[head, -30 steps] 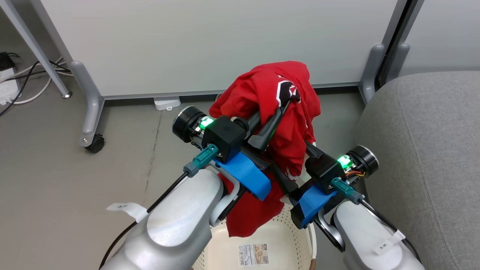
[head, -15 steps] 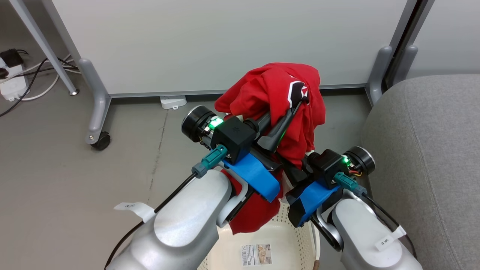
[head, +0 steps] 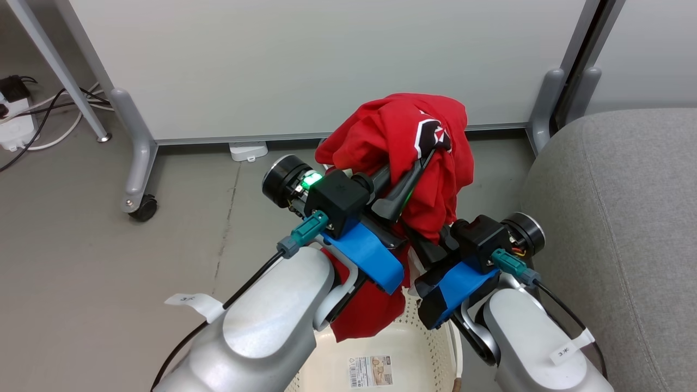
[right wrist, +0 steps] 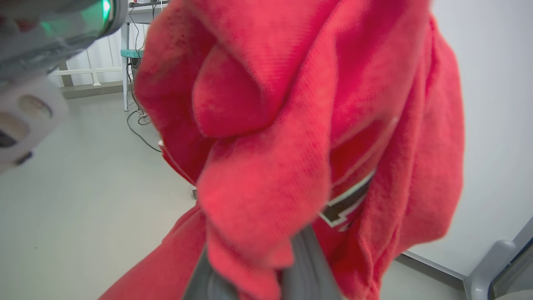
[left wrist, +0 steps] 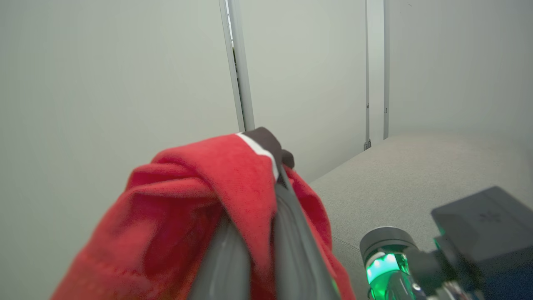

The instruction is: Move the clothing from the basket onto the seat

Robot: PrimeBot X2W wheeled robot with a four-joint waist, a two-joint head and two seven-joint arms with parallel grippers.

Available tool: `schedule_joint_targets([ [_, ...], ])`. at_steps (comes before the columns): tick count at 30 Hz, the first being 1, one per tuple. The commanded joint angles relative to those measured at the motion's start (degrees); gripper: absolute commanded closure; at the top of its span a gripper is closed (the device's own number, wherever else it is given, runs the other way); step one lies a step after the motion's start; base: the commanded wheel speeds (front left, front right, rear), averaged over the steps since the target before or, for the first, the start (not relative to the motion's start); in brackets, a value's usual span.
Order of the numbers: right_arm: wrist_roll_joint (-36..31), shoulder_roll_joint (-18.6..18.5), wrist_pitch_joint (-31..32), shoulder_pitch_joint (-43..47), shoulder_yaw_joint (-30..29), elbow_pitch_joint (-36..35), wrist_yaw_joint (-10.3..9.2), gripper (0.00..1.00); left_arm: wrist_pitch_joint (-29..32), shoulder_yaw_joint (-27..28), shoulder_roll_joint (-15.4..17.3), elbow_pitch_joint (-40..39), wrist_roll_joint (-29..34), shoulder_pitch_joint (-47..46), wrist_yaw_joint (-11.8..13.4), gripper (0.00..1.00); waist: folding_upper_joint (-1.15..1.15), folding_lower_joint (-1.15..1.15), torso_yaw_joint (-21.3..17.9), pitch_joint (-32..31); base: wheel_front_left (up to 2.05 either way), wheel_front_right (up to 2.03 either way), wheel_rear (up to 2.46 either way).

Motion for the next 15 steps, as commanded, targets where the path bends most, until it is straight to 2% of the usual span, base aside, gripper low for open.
schedule_joint_targets([
  [1,0.6,0.1,-0.2,0.6,-0.3,-0.6,0.03,1.00,-0.3,0.1,0.3,0.2,0.2,0.3,-0.1,1.00,0.00,0.00,-0.1,0.0,0.00,0.00,0.00],
  [2,0.6,0.1,-0.2,0.7,-0.3,-0.6,0.03,1.00,-0.3,0.2,0.4,0.2,0.4,0.3,0.1,1.00,0.00,0.00,-0.1,0.0,0.00,0.00,0.00],
  [3,0.6,0.1,-0.2,0.8,-0.3,-0.6,0.03,1.00,-0.3,0.8,0.4,-0.4,0.4,0.3,0.6,0.70,0.00,0.00,-0.1,0.0,0.00,0.00,0.00],
  [4,0.7,0.1,-0.2,0.8,-0.3,-0.7,0.03,1.00,-0.3,0.8,0.4,-0.4,0.4,0.4,0.5,0.00,0.00,0.00,-0.2,0.0,0.00,0.00,0.00],
  [15,1.4,0.1,-0.2,0.9,-0.6,-0.8,0.03,1.00,-0.3,1.1,0.5,-0.6,1.1,0.9,0.6,0.00,0.00,0.00,-0.2,0.2,0.00,0.00,0.00],
])
